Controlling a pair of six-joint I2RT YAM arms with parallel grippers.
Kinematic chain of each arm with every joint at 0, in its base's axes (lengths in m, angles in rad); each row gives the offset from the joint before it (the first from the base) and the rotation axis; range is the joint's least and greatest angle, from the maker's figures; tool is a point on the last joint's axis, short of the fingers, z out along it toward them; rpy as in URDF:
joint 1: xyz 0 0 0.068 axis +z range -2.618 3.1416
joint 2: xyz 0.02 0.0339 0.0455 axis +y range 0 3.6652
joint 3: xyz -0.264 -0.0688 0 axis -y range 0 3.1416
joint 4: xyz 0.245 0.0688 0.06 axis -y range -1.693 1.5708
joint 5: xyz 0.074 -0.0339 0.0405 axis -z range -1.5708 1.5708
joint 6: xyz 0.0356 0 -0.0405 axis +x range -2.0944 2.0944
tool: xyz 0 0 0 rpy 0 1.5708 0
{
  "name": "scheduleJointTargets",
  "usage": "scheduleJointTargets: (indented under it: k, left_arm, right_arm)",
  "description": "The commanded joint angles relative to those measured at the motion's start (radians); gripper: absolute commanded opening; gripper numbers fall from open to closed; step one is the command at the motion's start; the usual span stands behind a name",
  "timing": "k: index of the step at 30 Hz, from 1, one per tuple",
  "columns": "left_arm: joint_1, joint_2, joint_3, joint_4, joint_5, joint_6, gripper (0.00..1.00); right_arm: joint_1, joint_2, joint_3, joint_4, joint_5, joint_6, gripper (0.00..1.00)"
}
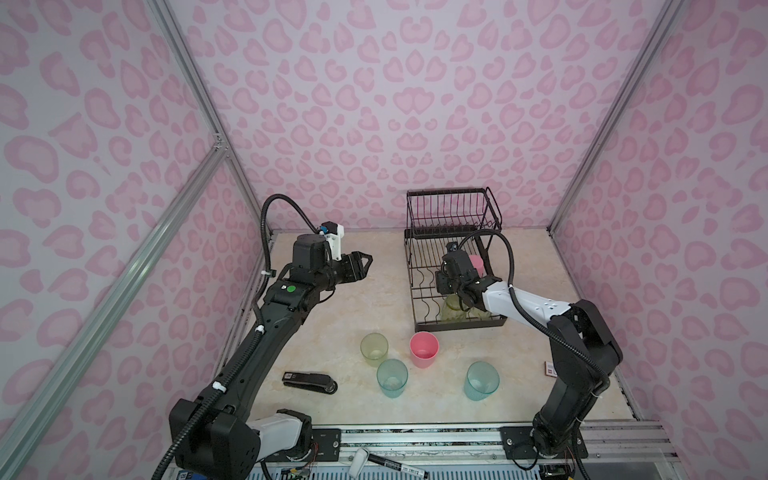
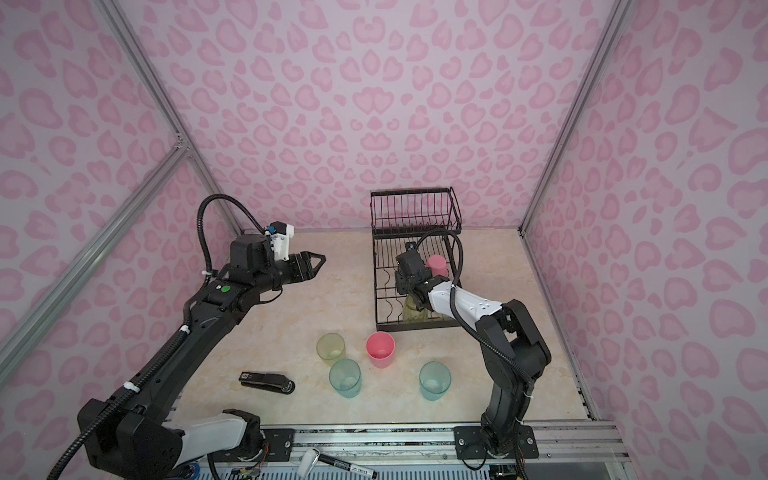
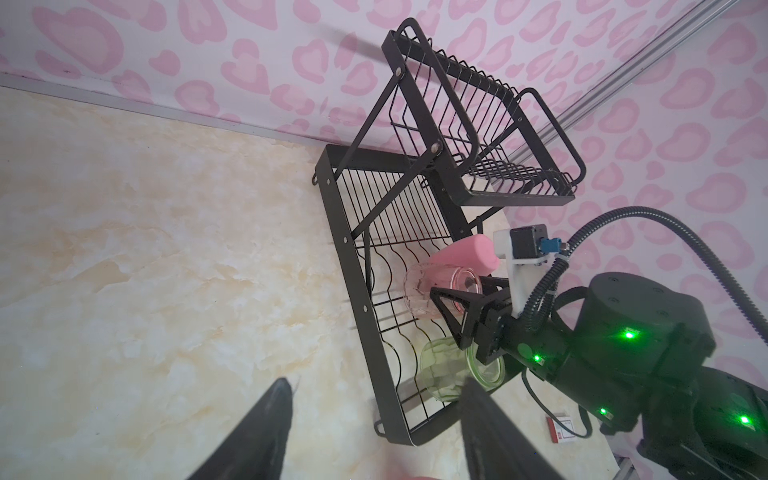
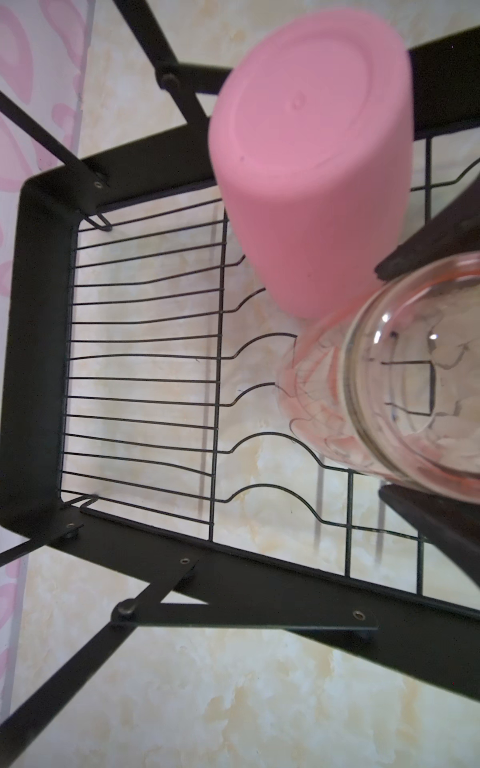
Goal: Load the cups into the dish rack
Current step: 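Lower the clear pink cup into the lower tier and release with right gripper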
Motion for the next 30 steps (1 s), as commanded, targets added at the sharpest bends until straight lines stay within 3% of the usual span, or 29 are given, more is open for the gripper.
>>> scheduleJointTargets:
  k: [1,15,30]
  left_arm:
    - [0.000,-0.008,-0.004,0.030,0.003,0.018,0.67]
    - [0.000,-0.009,-0.003,0.024,-0.019,0.024,0.74]
    - [0.000,-0.012,-0.009,-0.026,-0.087,0.024,0.80]
  right_arm:
    - [0.003,0.017,0.012,-0.001,0.010,0.004,0.64]
    - [0.004,0.031,0.044,-0.019,0.013,-0.008,0.84]
    - [0.022,-0.091,0.007,-0.011,0.014,-0.017,0.88]
